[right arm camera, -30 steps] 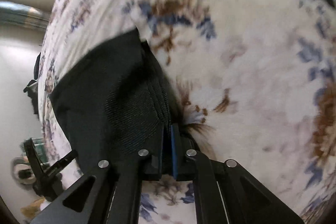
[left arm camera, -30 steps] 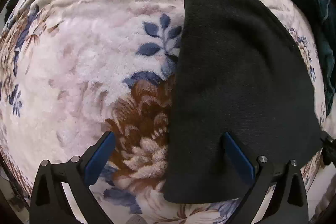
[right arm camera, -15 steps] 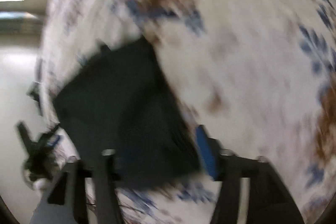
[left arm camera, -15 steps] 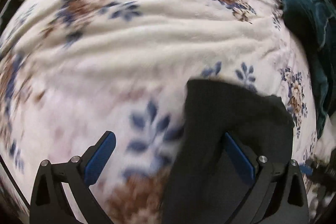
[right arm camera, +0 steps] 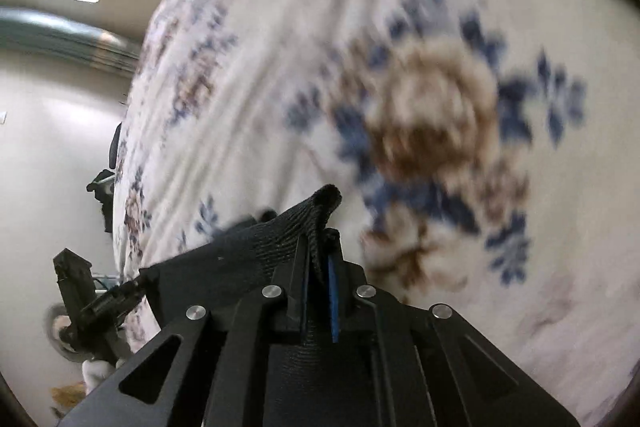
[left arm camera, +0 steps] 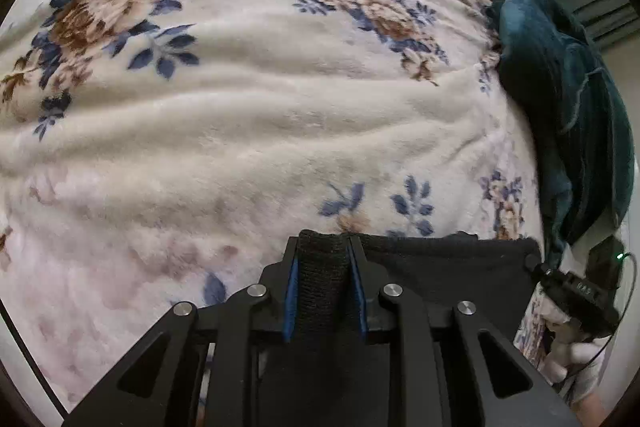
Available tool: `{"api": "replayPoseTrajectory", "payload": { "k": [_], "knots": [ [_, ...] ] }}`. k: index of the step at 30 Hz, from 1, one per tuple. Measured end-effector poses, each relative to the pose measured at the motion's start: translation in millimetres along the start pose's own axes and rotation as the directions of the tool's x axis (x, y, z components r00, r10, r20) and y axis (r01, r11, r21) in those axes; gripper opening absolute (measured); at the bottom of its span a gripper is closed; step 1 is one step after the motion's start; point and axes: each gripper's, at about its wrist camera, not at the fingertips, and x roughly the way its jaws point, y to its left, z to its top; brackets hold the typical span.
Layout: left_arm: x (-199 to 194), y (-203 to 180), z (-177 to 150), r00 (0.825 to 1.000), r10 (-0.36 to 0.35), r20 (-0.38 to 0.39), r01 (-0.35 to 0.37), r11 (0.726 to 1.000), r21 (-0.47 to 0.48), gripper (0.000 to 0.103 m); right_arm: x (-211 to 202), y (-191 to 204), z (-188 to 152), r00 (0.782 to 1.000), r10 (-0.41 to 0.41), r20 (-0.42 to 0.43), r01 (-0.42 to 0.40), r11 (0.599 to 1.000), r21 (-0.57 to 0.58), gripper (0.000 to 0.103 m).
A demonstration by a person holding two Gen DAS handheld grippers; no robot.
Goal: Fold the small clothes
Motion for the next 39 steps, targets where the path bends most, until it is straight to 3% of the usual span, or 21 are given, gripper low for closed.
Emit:
{"api": "replayPoseTrajectory", "payload": {
  "k": [4, 7, 9, 10, 11, 12, 13, 15, 21, 22, 23, 24, 27, 29, 32, 34, 36, 38, 39],
  "knots": [
    [11, 8, 8, 1.0, 0.004, -0.026, -0.004, 1.0, -0.027, 0.02, 19, 11, 19, 0.998, -0.068, -0.013, 0.067, 0.997, -0.041, 0.007],
    [10, 12, 10, 0.998, -0.018, -0.052, 0.015, 0.998, -0.053, 0.028, 52, 14, 31, 0.986, -0.137, -0.098, 0.131, 0.989, -0.064, 0.008],
    [4, 19, 8, 0.996, -0.055, -0.075, 0.048, 0.994, -0.094, 0.047, 66, 3, 30, 0.969, -0.154, -0.195, 0.148, 0.988, -0.047, 0.014],
    [0, 22, 6, 0.994, -0.079, -0.075, 0.071, 0.992, -0.107, 0.053, 68, -1, 31, 0.964, -0.154, -0.215, 0.152, 0.988, -0.027, 0.025],
    [-7, 26, 1, 0.993, -0.093, -0.07, 0.084, 0.989, -0.119, 0.067, 63, -4, 28, 0.964, -0.142, -0.225, 0.146, 0.989, 0.002, 0.027],
    [-15, 28, -5, 0.994, -0.095, -0.06, 0.087, 0.989, -0.123, 0.07, 50, -12, 24, 0.968, -0.113, -0.223, 0.124, 0.992, 0.036, 0.029],
    [-23, 29, -13, 0.994, -0.1, -0.05, 0.093, 0.989, -0.119, 0.07, 36, -20, 18, 0.971, -0.089, -0.221, 0.106, 0.992, 0.065, 0.038],
    [-35, 28, -31, 0.996, -0.079, -0.048, 0.074, 0.992, -0.101, 0.07, 8, -36, -3, 0.973, -0.061, -0.224, 0.09, 0.988, 0.122, 0.046],
    [-49, 29, -86, 0.996, -0.009, -0.087, 0.0, 0.995, -0.102, 0.07, -15, -84, -91, 0.938, 0.013, -0.345, 0.109, 0.938, 0.33, 0.046],
    [-48, 28, -94, 0.995, 0.002, -0.098, -0.012, 0.995, -0.102, 0.07, -14, -90, -102, 0.94, -0.009, -0.342, 0.137, 0.926, 0.353, 0.045],
    [-46, 28, -98, 0.994, 0.011, -0.107, -0.022, 0.995, -0.101, 0.07, -17, -93, -112, 0.954, -0.045, -0.298, 0.158, 0.917, 0.367, 0.04],
    [-45, 27, -102, 0.993, 0.022, -0.114, -0.034, 0.994, -0.101, 0.07, -21, -92, -117, 0.966, -0.06, -0.25, 0.153, 0.915, 0.372, 0.003],
    [-41, 23, -108, 0.992, 0.024, -0.123, -0.037, 0.994, -0.101, 0.07, -43, -76, -127, 0.987, -0.104, -0.126, 0.143, 0.923, 0.358, 0.005],
    [-39, 18, -109, 0.991, 0.031, -0.132, -0.042, 0.996, -0.082, 0.07, -65, -68, -132, 0.987, -0.138, -0.078, 0.157, 0.927, 0.342, 0.004],
    [-37, 12, -107, 0.989, 0.042, -0.143, -0.051, 0.997, -0.054, 0.07, -67, -73, -143, 0.974, -0.17, -0.153, 0.213, 0.917, 0.336, 0.004],
    [-39, 10, -105, 0.988, 0.056, -0.144, -0.062, 0.997, -0.04, 0.07, -50, -91, -154, 0.96, -0.12, -0.255, 0.216, 0.894, 0.394, 0.005],
    [-43, 10, -103, 0.989, 0.064, -0.134, -0.069, 0.997, -0.034, 0.07, -44, -112, -162, 0.951, -0.07, -0.301, 0.216, 0.846, 0.487, 0.009],
    [-46, 12, -103, 0.989, 0.067, -0.129, -0.073, 0.997, -0.036, 0.07, -50, -121, -166, 0.965, -0.016, -0.26, 0.159, 0.826, 0.541, 0.01],
    [-46, 13, -104, 0.989, 0.066, -0.13, -0.072, 0.997, -0.038, 0.07, -57, -123, -170, 0.978, 0.021, -0.209, 0.104, 0.816, 0.569, 0.022]
  ]
}}
